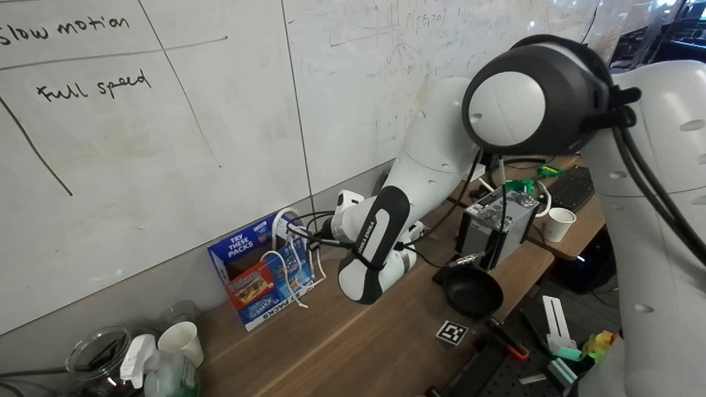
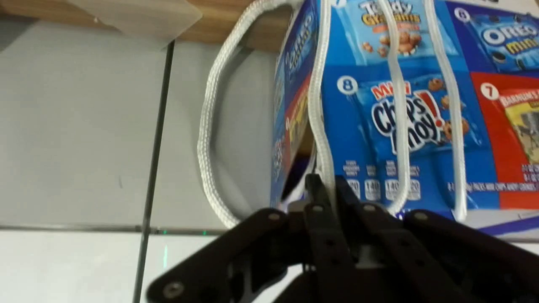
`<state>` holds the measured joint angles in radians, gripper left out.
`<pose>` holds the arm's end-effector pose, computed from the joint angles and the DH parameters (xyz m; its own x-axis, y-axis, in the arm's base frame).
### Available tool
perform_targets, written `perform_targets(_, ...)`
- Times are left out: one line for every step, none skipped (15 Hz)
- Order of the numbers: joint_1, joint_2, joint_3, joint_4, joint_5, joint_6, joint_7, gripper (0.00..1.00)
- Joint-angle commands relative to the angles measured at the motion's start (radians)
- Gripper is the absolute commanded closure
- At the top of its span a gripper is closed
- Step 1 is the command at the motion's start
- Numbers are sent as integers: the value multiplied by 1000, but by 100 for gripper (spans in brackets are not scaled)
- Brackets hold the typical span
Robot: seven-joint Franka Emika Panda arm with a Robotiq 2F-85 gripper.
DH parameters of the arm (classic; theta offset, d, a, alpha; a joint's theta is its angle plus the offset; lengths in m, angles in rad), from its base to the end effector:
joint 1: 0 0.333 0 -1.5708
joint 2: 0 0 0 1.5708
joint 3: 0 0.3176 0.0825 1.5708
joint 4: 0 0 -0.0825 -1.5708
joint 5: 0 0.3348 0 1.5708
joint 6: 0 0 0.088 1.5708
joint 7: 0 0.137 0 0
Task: Put the strings in the blue box
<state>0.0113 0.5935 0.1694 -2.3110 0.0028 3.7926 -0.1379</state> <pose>0.5594 0.0952 0.2301 0.6036 0.1551 0.7821 0.2334 -0.9723 0.0127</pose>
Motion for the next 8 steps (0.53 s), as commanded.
perform_targets(181, -171, -78, -163, 189, 137, -4, 91)
perform_targets(222, -200, -81, -174, 253, 157, -13, 90)
perform_targets(259, -208, -81, -177, 311, 185, -23, 91)
perform_targets(292, -215, -76, -169, 363, 207, -30, 90)
perform_targets(318, -214, -68, -154, 404, 231, -32, 90)
perform_targets(335, -216, -54, -138, 431, 243, -17, 90)
perform_targets(356, -194, -46, -105, 458, 276, -10, 90)
perform_targets(367, -164, -35, -71, 466, 316, 17, 91)
